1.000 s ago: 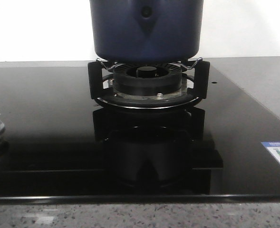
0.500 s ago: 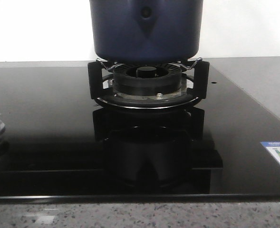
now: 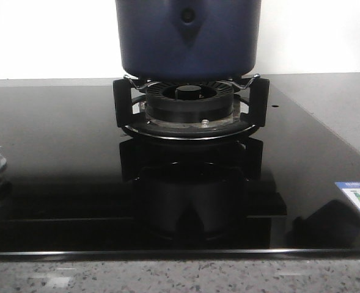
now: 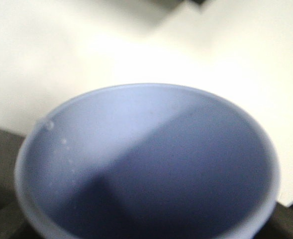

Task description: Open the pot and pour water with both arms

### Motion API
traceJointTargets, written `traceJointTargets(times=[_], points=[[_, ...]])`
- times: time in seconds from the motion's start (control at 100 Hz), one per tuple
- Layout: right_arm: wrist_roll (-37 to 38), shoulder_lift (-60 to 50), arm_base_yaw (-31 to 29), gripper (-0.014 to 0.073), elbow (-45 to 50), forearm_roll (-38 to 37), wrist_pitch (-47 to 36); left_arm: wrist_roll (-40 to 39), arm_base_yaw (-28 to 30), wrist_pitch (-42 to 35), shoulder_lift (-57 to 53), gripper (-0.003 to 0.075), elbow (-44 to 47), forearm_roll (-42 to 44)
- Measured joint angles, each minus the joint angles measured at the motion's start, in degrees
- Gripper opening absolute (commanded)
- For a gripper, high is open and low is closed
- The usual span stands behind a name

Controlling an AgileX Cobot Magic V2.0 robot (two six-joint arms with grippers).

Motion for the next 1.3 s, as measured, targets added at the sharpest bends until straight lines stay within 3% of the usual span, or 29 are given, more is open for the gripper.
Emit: traceJointTargets(times=[0.28, 0.41, 0.68, 0.75, 0.86, 0.97, 1.3], points=[[10.7, -7.0, -17.8, 0.0218, 23.7, 0.5, -26.1, 0.0, 0.0, 0.0, 0.0, 0.0335, 0.0, 0.0], [11.6, -7.2, -21.8, 0.0218, 29.6, 0.3, -33.0, 0.0, 0.0, 0.0, 0.0, 0.0335, 0.0, 0.0], [11.8, -7.2, -22.4, 0.0258, 32.0, 0.2, -33.8, 0.0, 0.0, 0.2, 0.0, 0.0335, 0.0, 0.2], [11.8, -7.2, -22.4, 0.0326, 32.0, 0.2, -33.5, 0.0, 0.0, 0.6, 0.0, 0.0335, 0.0, 0.2], [11.8, -7.2, -22.4, 0.0502, 32.0, 0.2, -33.5, 0.0, 0.0, 1.0, 0.0, 0.0335, 0.0, 0.2], [11.8, -7.2, -22.4, 0.06, 32.0, 0.2, -33.4, 0.0, 0.0, 1.2, 0.0, 0.0335, 0.0, 0.3], [11.8, -12.1, -22.4, 0.061, 32.0, 0.2, -33.4, 0.0, 0.0, 3.1, 0.0, 0.0335, 0.0, 0.3]])
